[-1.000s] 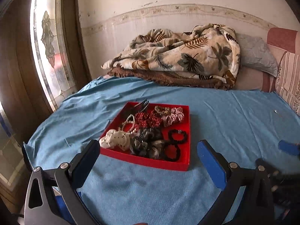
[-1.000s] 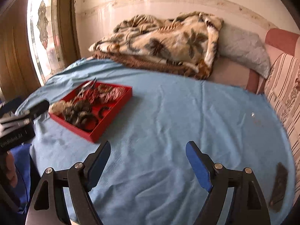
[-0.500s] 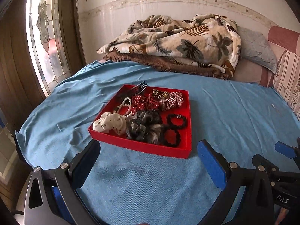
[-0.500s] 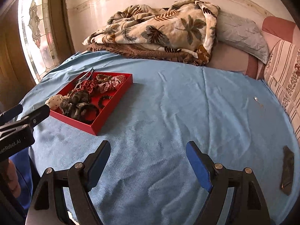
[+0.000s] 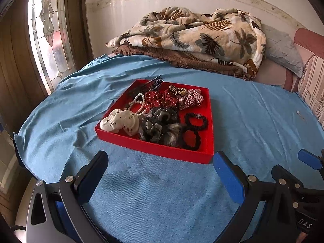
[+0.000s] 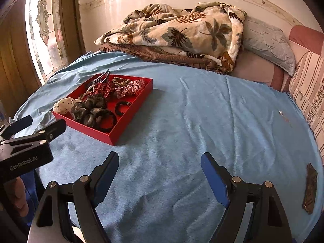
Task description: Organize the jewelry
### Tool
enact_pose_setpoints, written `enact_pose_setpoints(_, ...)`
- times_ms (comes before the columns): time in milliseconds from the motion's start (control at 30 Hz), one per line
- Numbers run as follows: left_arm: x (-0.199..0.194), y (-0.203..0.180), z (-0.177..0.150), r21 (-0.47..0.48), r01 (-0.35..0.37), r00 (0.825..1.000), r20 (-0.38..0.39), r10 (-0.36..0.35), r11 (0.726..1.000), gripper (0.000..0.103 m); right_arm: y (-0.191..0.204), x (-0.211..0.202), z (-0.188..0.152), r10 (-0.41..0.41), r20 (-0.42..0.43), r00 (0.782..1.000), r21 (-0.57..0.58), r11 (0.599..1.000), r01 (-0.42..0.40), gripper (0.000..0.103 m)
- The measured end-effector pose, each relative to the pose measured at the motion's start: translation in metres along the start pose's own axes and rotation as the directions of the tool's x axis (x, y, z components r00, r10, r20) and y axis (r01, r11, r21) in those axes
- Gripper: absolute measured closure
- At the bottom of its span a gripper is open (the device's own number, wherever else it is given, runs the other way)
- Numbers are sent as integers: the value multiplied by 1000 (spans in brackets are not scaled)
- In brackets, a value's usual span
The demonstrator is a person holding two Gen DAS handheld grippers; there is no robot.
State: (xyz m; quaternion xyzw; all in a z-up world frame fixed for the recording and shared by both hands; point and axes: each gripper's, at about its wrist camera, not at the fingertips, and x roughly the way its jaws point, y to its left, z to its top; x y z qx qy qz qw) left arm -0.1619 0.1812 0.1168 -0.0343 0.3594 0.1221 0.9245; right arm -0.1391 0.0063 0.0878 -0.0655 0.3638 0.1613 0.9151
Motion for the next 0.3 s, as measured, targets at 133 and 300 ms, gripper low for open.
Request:
enact_pose_setpoints(133, 1, 2, 3, 0, -9, 1000, 1, 9, 1000, 0, 1, 6, -2, 6, -17, 1000, -1, 1000, -6, 16)
enact_pose_setpoints(300, 5, -10, 10, 28, 22, 1000, -20, -21, 999, 0, -14, 14, -5, 25, -44, 999, 56, 998, -22, 16)
